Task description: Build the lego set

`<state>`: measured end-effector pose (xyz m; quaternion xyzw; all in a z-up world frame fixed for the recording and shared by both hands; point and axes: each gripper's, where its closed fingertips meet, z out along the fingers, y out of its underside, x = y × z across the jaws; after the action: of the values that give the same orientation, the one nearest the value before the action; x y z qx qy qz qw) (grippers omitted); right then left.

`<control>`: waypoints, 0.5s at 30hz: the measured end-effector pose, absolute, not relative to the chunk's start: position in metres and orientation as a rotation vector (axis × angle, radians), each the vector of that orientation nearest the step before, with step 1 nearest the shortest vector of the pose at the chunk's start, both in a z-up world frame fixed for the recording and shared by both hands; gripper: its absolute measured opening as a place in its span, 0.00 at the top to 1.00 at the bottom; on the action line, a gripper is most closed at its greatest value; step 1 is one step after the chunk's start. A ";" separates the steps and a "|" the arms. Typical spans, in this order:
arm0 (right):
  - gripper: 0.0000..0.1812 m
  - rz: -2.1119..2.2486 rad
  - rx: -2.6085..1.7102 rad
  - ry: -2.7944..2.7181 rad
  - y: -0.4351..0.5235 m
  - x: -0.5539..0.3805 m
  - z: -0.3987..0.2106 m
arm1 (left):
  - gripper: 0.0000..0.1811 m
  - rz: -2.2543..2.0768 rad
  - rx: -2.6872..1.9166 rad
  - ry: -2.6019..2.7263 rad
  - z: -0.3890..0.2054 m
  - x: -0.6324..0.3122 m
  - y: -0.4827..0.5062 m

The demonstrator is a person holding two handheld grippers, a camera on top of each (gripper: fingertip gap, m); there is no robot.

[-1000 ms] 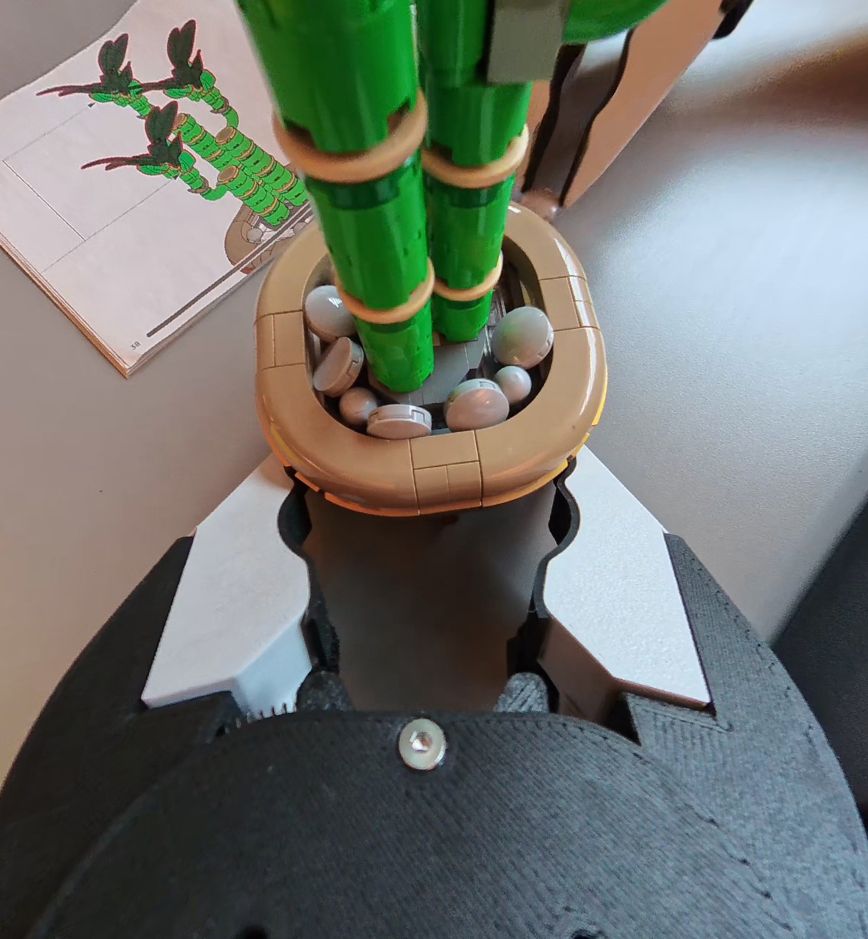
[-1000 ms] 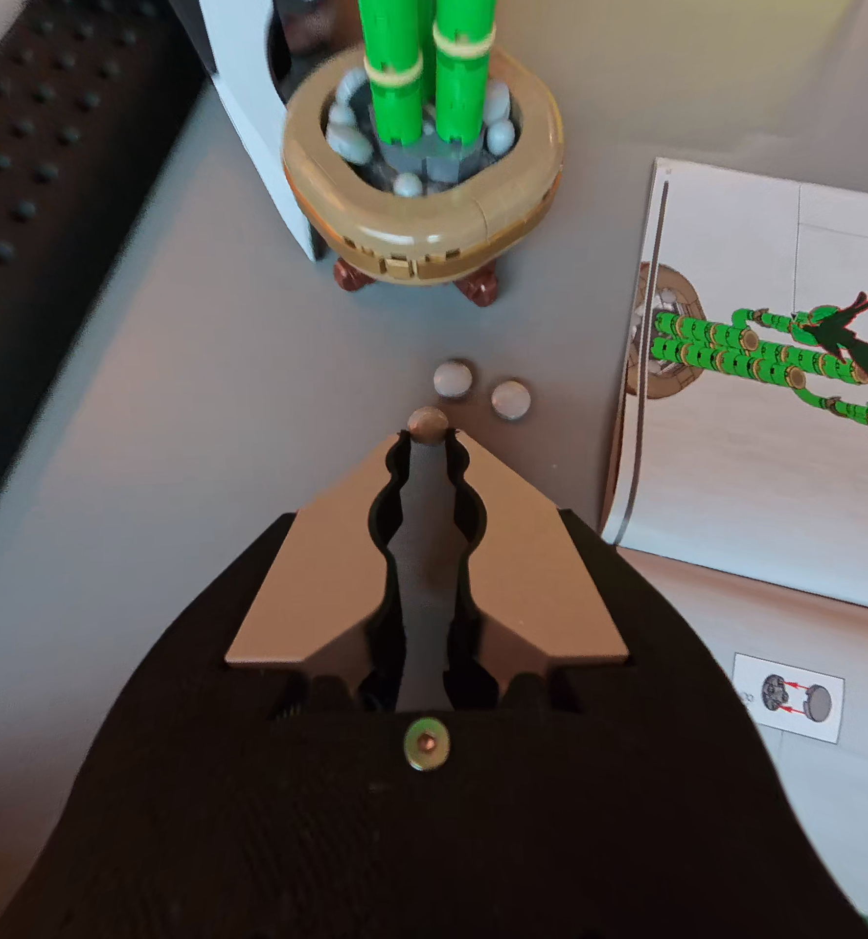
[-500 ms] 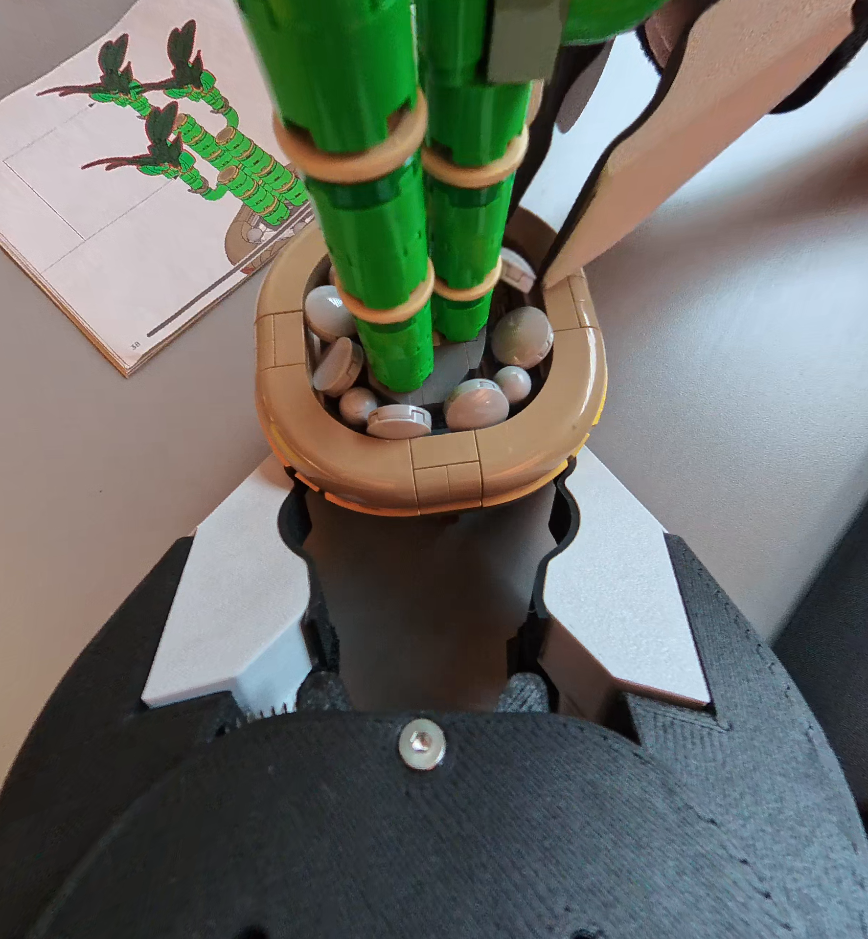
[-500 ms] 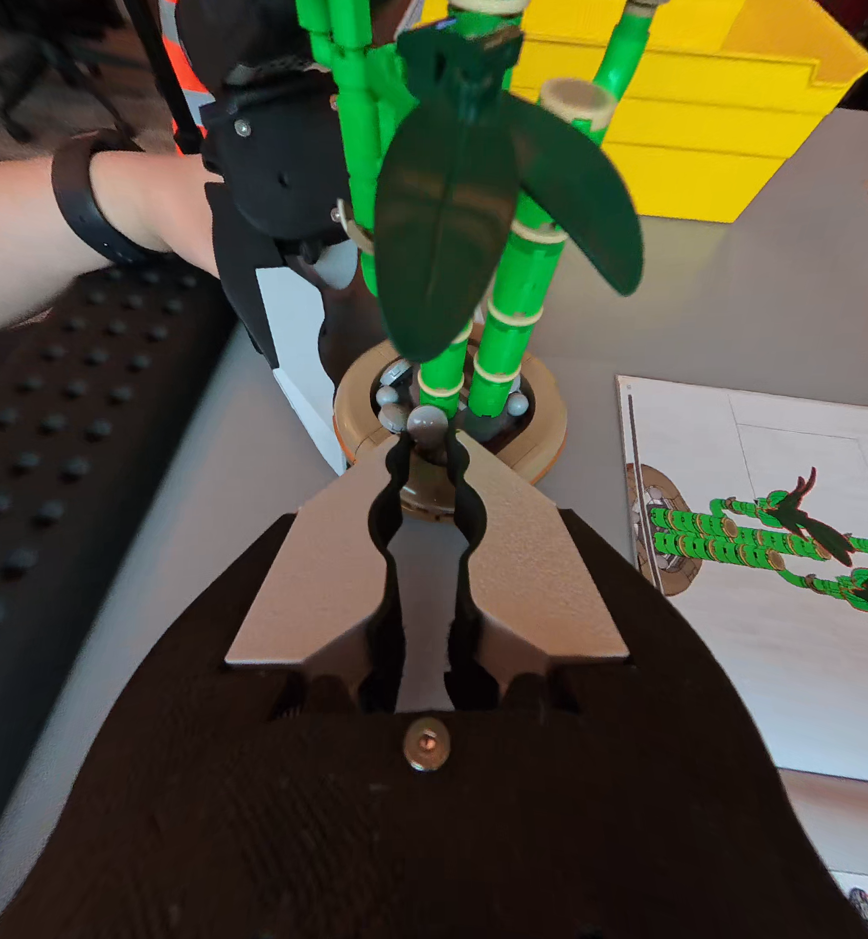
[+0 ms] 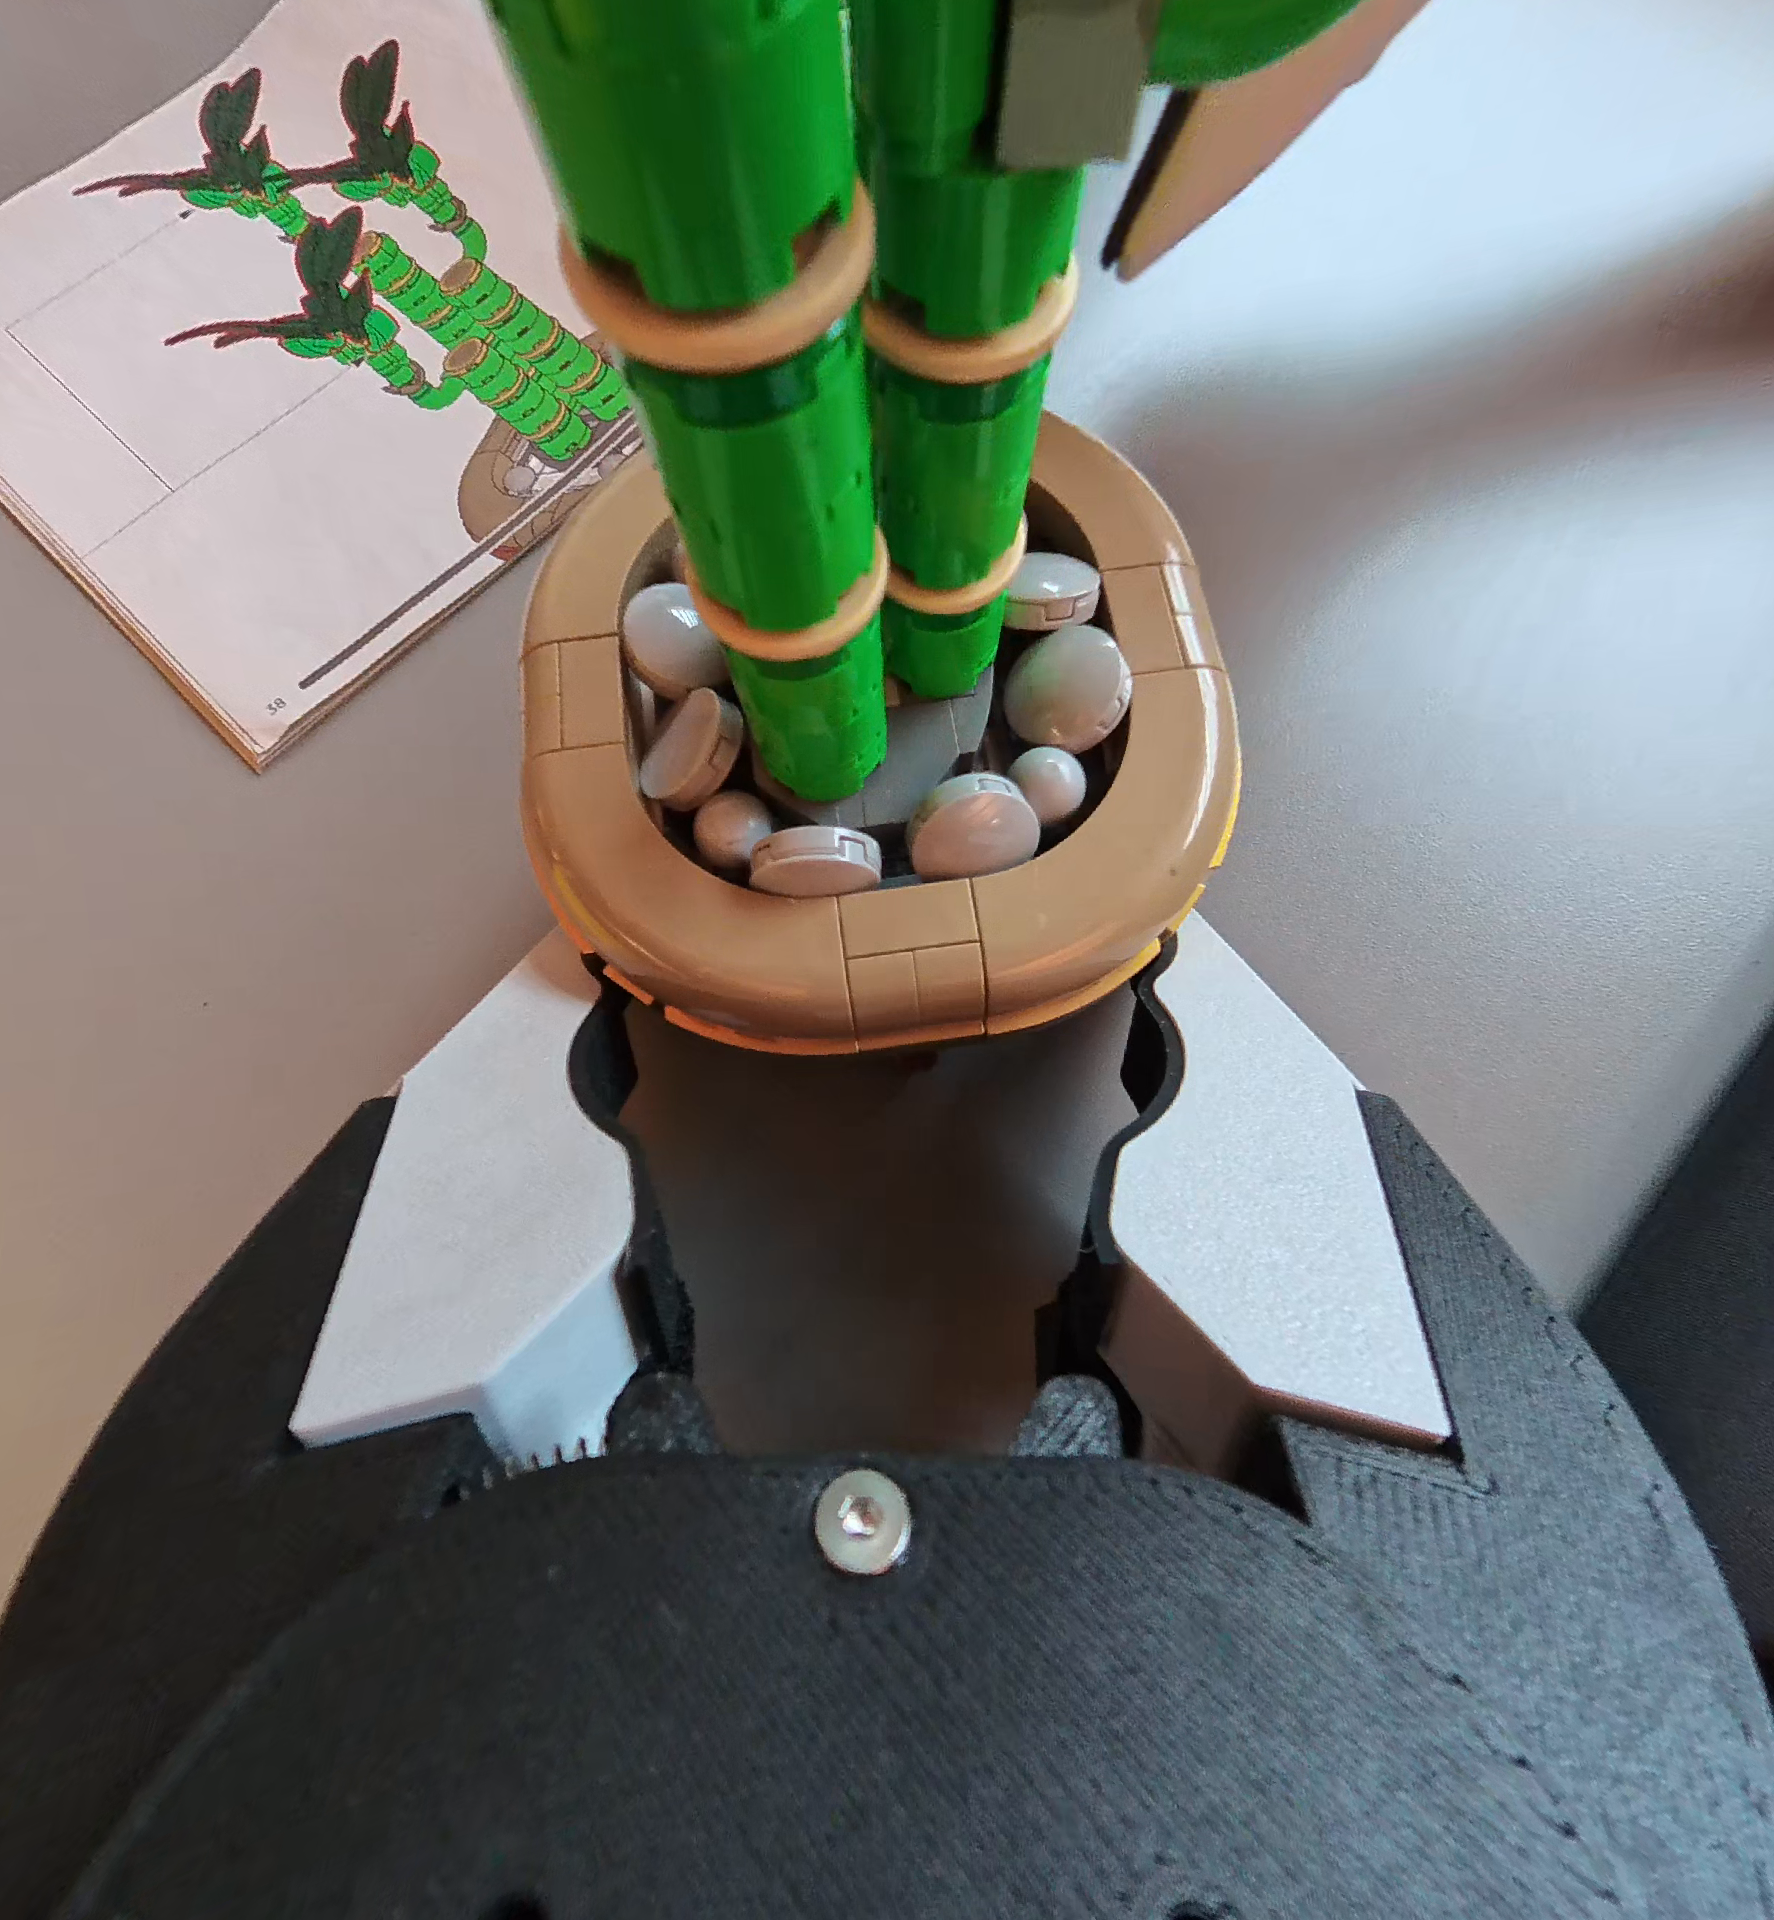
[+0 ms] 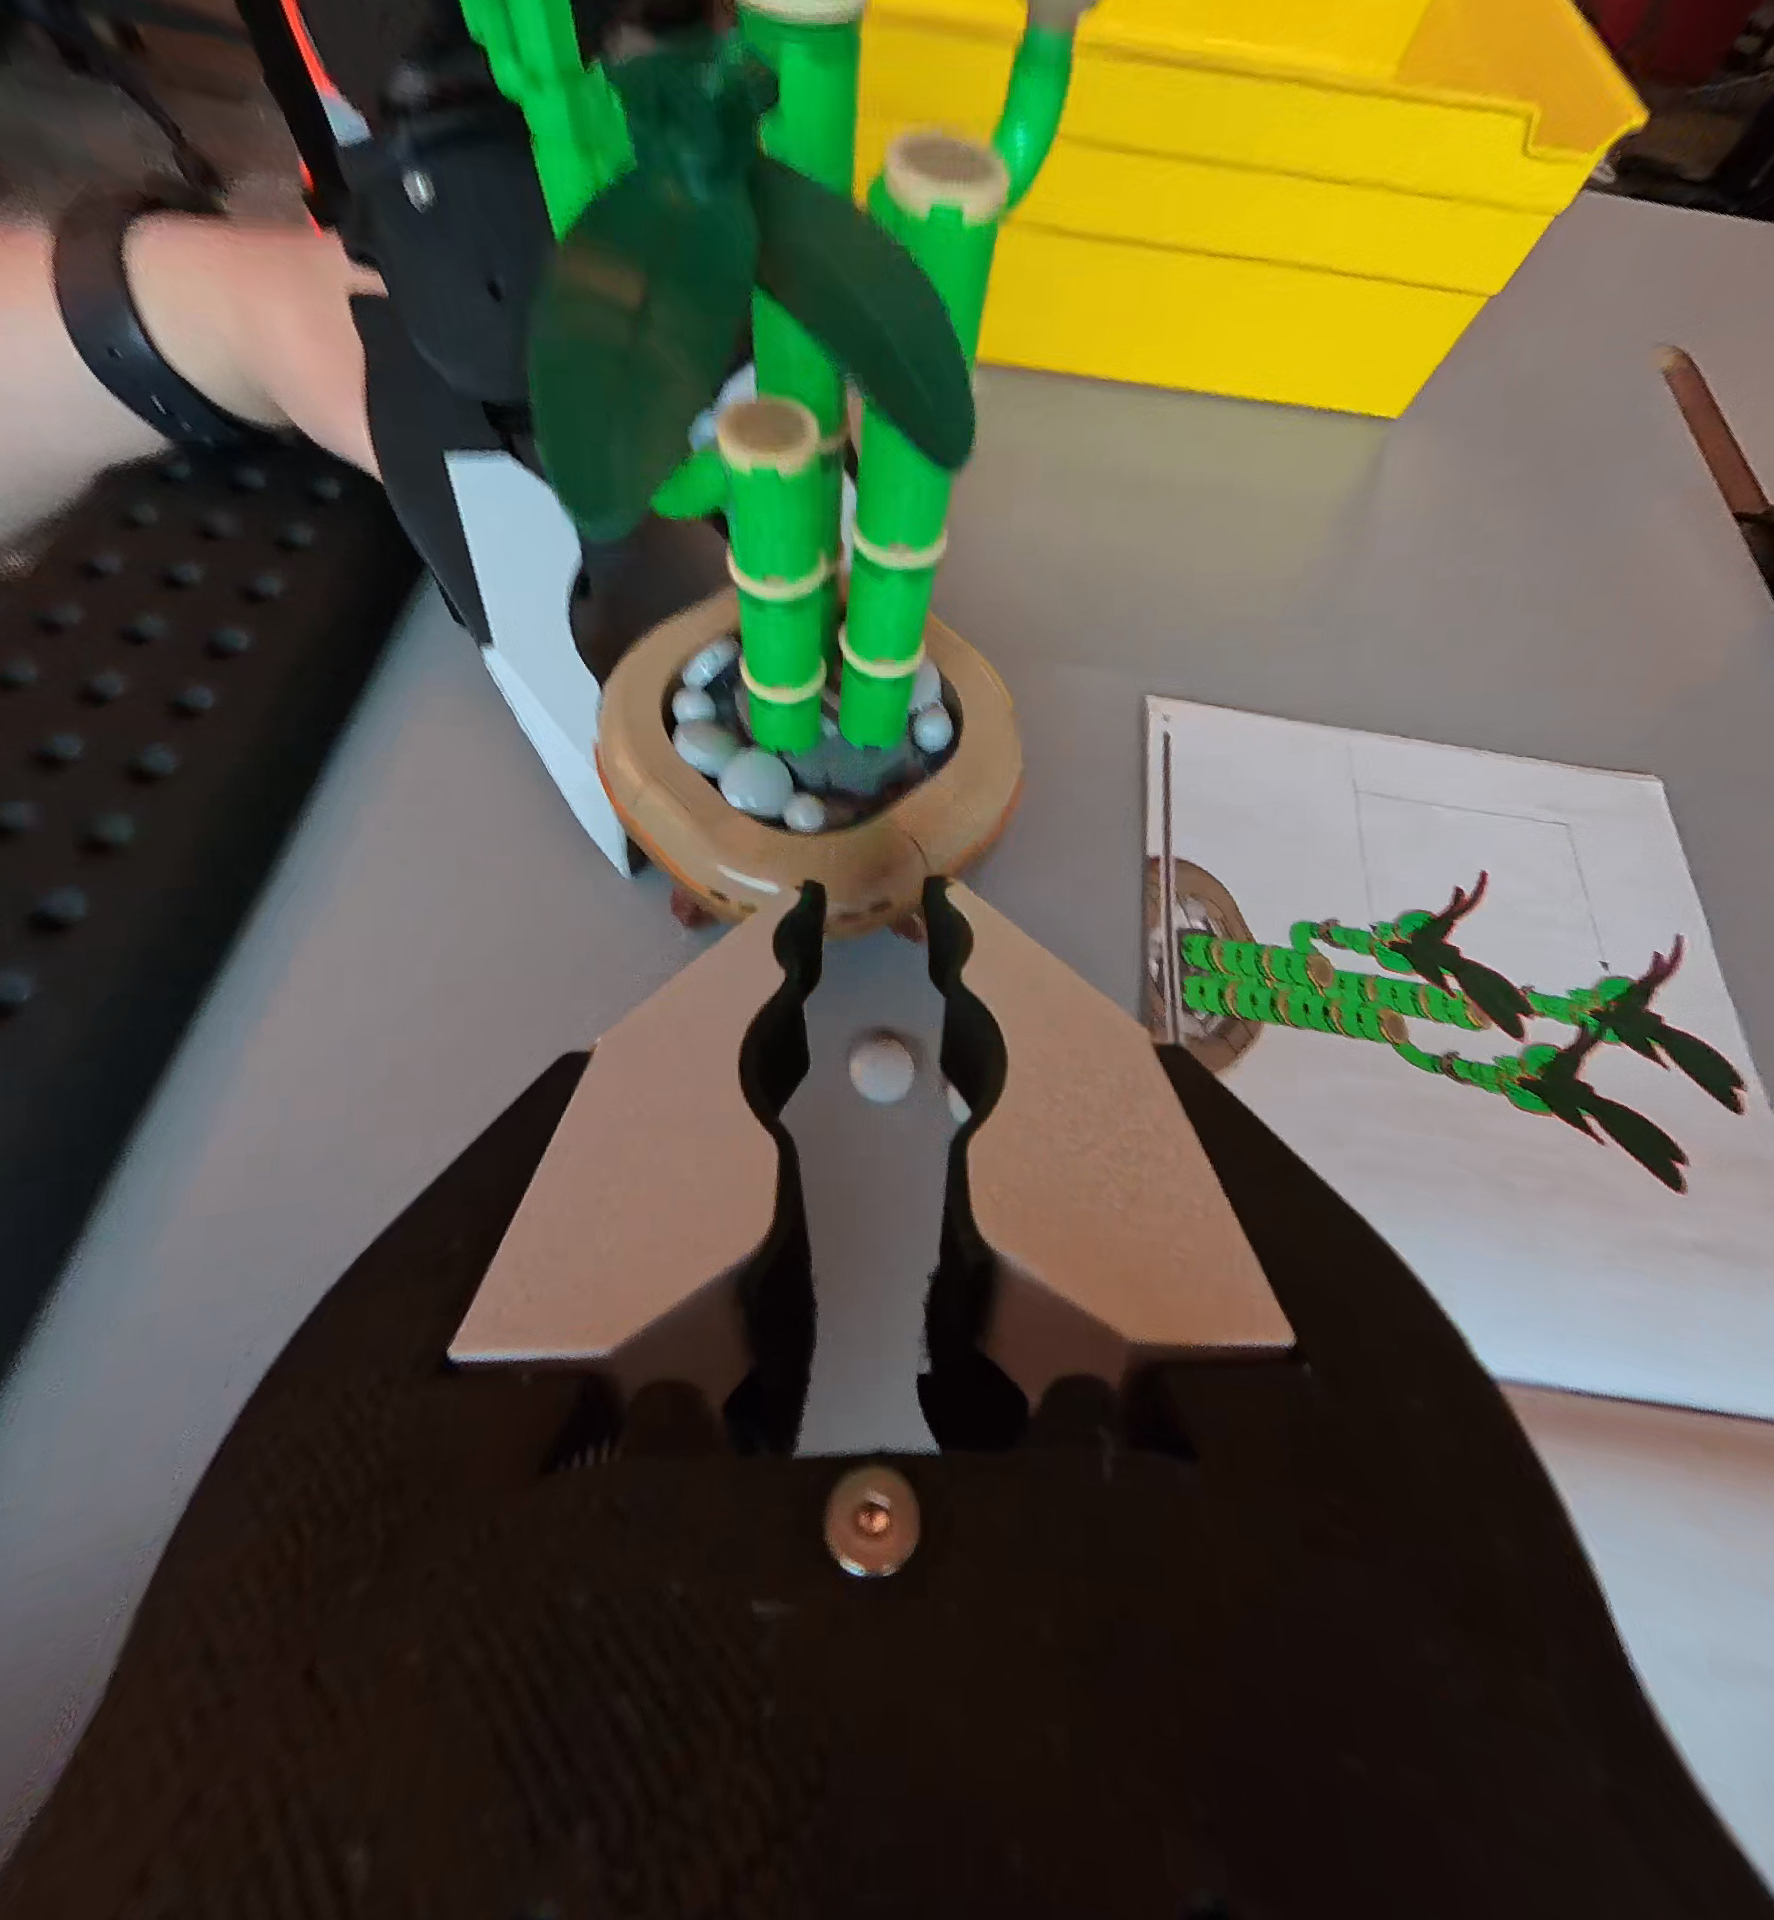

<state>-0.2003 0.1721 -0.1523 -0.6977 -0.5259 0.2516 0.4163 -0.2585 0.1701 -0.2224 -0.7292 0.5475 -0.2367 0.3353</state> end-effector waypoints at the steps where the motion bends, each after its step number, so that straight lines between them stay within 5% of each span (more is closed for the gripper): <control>1: 0.89 0.597 -1.757 -1.350 0.174 -0.194 -0.158 | 0.47 -0.617 -1.902 1.428 -0.222 -0.259 0.170; 15: 0.85 0.568 -1.926 -1.303 0.196 -0.166 -0.217 | 0.47 -0.619 -1.903 1.427 -0.222 -0.259 0.170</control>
<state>-0.1658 0.1958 -0.2174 -0.7491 -0.5066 0.2209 0.3653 -0.2587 0.1700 -0.2224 -0.7294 0.5470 -0.2373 0.3353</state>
